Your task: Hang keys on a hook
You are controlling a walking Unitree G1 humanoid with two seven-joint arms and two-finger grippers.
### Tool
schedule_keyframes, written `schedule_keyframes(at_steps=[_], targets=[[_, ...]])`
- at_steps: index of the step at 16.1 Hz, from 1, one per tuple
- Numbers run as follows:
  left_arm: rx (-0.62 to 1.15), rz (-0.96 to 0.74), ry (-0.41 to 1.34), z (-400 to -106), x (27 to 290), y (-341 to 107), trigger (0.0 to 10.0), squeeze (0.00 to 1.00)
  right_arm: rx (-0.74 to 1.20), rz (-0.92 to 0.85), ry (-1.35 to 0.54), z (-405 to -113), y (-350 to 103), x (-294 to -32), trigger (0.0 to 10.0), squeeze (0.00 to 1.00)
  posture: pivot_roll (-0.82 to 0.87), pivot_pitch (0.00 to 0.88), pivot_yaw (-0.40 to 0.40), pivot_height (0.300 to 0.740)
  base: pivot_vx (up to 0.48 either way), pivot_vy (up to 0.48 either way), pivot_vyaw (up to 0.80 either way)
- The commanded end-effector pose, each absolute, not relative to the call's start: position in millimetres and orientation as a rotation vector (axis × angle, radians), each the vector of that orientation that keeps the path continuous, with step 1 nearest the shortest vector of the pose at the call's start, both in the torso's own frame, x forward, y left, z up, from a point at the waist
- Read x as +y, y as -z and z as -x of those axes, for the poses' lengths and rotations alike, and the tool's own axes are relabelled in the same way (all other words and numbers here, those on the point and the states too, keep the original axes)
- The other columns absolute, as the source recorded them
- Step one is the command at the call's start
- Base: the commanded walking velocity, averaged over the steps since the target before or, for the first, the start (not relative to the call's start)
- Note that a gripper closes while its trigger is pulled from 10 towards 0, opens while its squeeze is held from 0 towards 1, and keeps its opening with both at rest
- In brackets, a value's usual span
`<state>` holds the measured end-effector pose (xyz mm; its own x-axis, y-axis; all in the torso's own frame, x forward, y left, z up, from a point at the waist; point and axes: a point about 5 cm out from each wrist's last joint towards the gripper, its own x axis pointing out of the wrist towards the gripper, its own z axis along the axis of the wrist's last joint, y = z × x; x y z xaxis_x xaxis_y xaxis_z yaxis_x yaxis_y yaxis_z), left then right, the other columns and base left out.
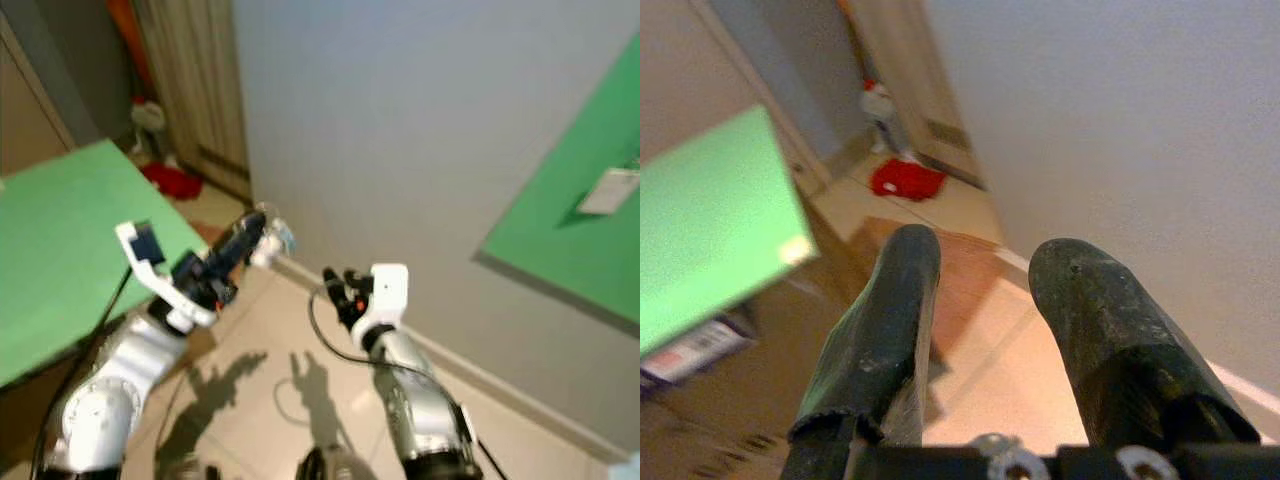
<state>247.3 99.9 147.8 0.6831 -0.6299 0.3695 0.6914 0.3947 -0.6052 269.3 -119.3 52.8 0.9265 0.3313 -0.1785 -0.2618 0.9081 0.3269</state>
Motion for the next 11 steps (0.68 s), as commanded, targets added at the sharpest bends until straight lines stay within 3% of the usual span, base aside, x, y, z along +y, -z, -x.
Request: schedule_keyframes(at_steps=[1,11], targets=[[-0.047,0.767,0.862,-245,98,-141,10.0,0.00,0.236,-0.296,-0.287,-269,-50,-123,10.0,0.00,0.04,0.087,-0.034,0.740,0.000,-0.480,0.00],[0.077,0.684,0.858,-236,95,-107,10.0,0.00,0.294,-0.224,-0.207,-260,-29,-137,10.0,0.00,0.03,0.086,-0.024,0.740,0.000,-0.480,0.00]])
